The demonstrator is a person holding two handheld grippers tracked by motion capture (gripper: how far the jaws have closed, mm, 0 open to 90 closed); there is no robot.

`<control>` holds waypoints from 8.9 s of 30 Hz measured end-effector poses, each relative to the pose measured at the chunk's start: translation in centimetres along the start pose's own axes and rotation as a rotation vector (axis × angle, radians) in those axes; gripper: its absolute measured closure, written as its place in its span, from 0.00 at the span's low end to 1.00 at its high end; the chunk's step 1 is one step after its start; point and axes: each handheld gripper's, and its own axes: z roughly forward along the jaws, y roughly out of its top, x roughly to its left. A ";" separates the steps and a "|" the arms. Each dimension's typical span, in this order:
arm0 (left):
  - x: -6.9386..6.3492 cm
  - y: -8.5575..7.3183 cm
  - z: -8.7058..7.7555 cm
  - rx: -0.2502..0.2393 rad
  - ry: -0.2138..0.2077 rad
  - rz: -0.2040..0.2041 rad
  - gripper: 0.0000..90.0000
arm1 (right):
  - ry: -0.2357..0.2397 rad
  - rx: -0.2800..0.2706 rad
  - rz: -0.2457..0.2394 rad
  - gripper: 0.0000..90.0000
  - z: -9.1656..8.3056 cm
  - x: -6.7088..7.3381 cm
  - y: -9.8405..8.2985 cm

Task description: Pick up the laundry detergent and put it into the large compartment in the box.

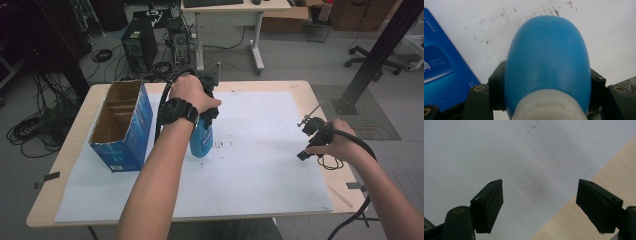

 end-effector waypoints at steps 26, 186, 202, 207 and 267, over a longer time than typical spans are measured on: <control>0.9 -0.3 -5.0 -0.013 0.005 0.000 0.42 | -0.001 0.004 -0.023 0.25 -1.3 0.8 1.6; 17.9 -8.3 -14.1 -0.093 0.041 -0.491 0.42 | 0.014 0.016 -0.004 0.25 -1.6 0.1 3.1; 19.8 -9.8 -13.4 -0.091 0.059 -0.538 0.42 | 0.019 0.026 -0.009 0.25 -1.2 0.3 3.3; 20.0 -9.9 -13.4 -0.091 0.059 -0.545 0.42 | 0.019 0.025 -0.006 0.25 -1.2 0.3 3.3; 21.4 -9.7 -8.5 -0.037 0.036 -0.539 0.42 | 0.026 0.042 0.001 0.25 -0.3 0.6 3.2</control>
